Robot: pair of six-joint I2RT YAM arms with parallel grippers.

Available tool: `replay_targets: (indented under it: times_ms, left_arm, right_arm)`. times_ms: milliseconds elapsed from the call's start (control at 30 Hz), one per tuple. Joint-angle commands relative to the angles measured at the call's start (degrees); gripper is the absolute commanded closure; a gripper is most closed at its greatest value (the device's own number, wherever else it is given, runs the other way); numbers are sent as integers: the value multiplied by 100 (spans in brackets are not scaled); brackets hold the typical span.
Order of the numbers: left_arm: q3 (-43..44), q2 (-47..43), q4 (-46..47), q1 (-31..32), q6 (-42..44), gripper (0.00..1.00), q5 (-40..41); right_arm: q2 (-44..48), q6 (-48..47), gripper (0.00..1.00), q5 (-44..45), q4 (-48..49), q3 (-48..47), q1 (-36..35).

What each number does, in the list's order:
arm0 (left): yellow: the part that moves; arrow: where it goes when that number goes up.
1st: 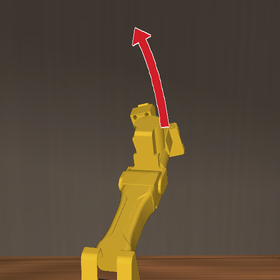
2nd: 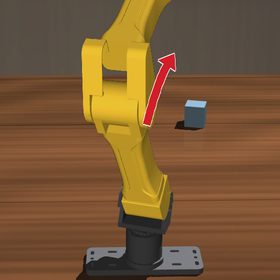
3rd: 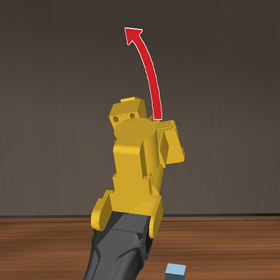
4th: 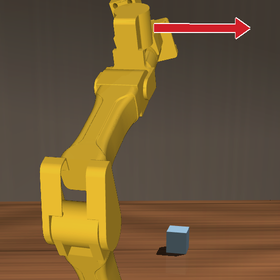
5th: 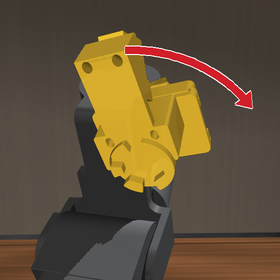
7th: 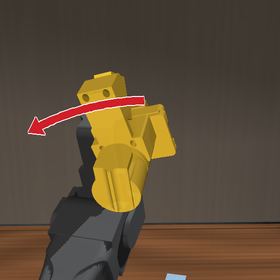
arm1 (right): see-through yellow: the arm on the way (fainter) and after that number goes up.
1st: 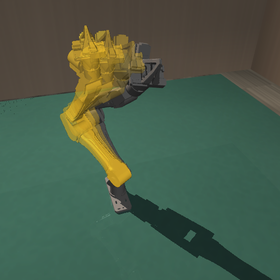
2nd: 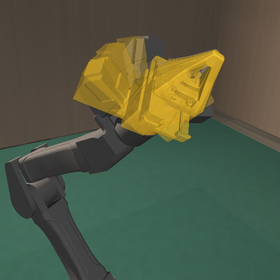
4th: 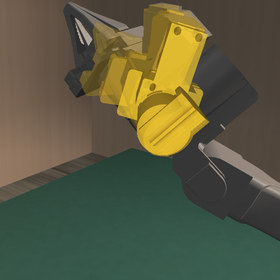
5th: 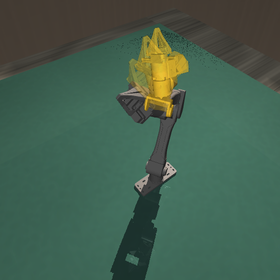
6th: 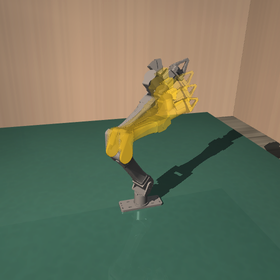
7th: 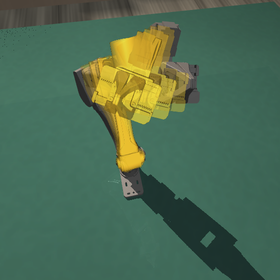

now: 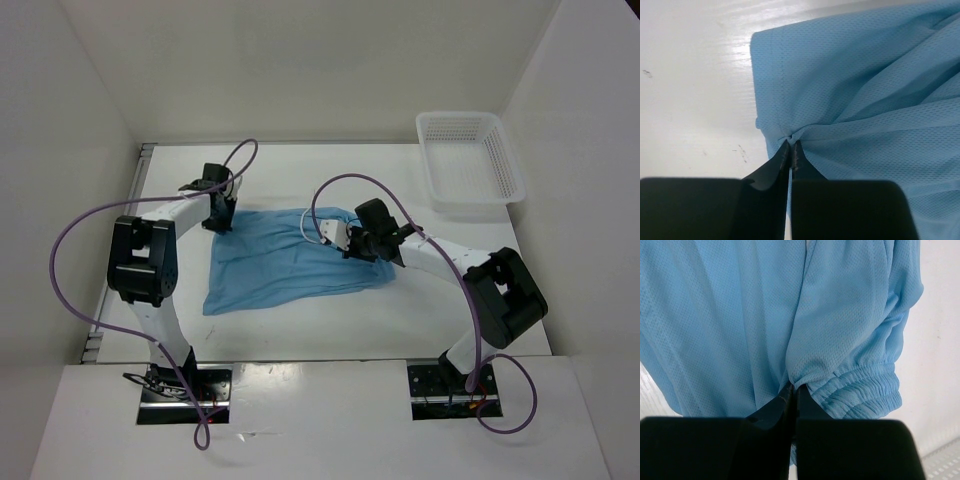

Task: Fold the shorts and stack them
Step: Fold the shorts

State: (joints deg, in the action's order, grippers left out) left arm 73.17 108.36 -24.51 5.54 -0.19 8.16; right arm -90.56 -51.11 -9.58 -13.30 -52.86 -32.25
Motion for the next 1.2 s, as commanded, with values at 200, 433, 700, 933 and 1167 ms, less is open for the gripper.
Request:
replay_targets:
  times_ms: [200, 433, 700, 933, 1167]
  left_arm:
    - [1724, -508, -185, -97, 19, 100, 695]
    - [2894, -289, -45, -97, 19, 100, 984]
    - [2488, -700, -343, -27, 19, 100, 836]
    - [534, -2430, -1046, 228, 19, 100, 783]
    - [-1365, -3066, -1267, 492, 19, 100, 713]
  right_arm:
    - [66, 154, 100, 624, 459, -434, 289]
    - [-435, 260, 100, 1037, 1311, -1428, 729]
    - [-323, 312, 100, 1082, 1042, -1570, 729]
    - [512, 23, 100, 371, 144, -675, 729]
    - [532, -109, 100, 106, -191, 47, 395]
